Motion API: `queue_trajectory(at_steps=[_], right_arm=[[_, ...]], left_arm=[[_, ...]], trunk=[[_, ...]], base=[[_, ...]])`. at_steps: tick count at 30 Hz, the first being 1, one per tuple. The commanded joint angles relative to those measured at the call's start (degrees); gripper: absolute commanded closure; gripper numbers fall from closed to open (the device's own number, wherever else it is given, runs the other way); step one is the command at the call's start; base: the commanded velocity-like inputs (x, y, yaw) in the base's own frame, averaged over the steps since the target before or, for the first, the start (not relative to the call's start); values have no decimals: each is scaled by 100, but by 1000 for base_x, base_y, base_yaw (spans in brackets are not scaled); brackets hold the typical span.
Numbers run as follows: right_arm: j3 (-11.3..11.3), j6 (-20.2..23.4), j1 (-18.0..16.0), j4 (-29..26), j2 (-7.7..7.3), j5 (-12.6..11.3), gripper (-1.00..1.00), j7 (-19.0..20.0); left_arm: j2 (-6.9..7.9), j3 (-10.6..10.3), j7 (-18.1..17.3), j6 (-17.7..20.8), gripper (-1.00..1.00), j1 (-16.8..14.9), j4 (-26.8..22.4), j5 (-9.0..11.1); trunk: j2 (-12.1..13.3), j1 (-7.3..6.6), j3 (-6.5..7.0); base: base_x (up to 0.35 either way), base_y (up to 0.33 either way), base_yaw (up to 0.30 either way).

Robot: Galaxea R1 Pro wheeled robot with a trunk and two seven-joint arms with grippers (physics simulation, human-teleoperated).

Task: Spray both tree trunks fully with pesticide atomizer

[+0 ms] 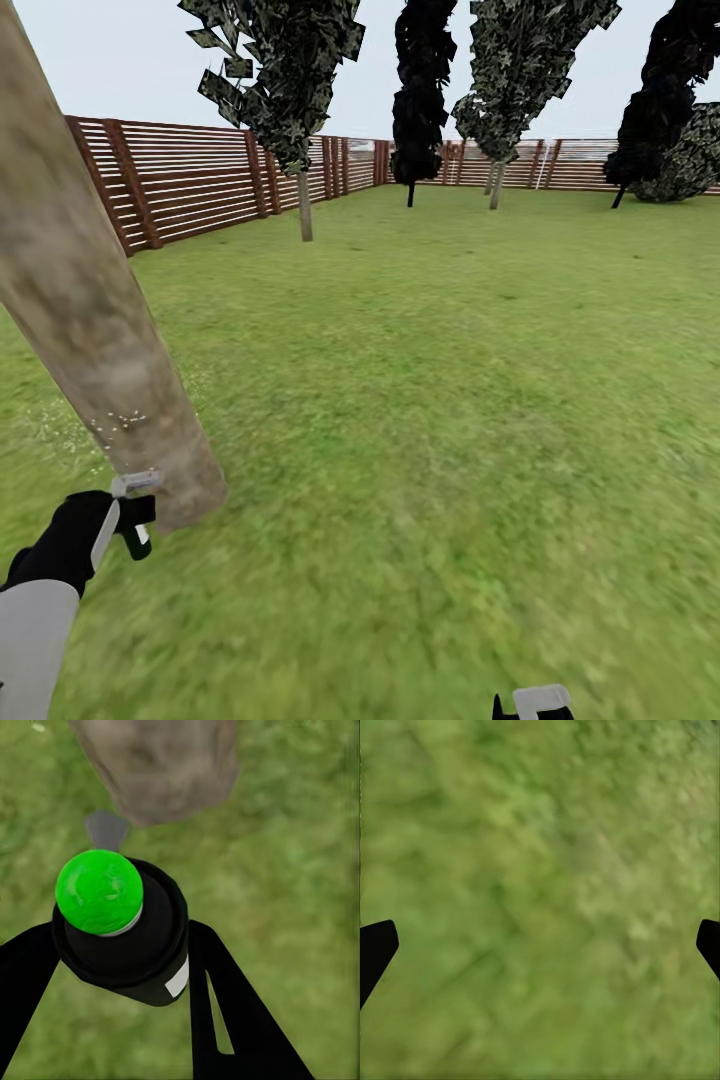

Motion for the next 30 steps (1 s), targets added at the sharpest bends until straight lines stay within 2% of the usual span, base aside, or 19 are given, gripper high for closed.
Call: queue_trajectory(at_steps=[1,5,9,15,19,23,30], right_arm=[[-43,-11,-3,0,2,61,-100,-24],[-43,-11,-3,-1,2,52,-100,-24],[-43,-11,-3,1,2,52,-100,-24],[-43,-11,-3,0,2,52,-100,-24],[-43,-11,-3,7,2,56,-100,-24],[-43,-11,-3,7,2,60,-100,-24],[-35,-11,-3,8,2,61,-100,-15]], left_arm=[[-1,15,-35,8,100,-4,17,-62],[49,41,10,-19,100,14,62,-115],[74,45,46,-36,100,242,57,-140],[95,40,8,-37,100,260,53,-106],[77,42,-21,-37,100,260,-23,-66],[59,43,-23,-581,100,260,39,-64],[32,37,-15,-614,100,260,35,-63]], trunk=[[-2,-1,-5],[-2,-1,-5],[-2,-1,-5],[-2,-1,-5],[-2,-1,-5],[-2,-1,-5],[-2,-1,-5]], base=[[0,0,0],[204,0,0],[291,12,140],[23,3,271],[0,-7,63],[23,-232,1],[85,-266,0]])
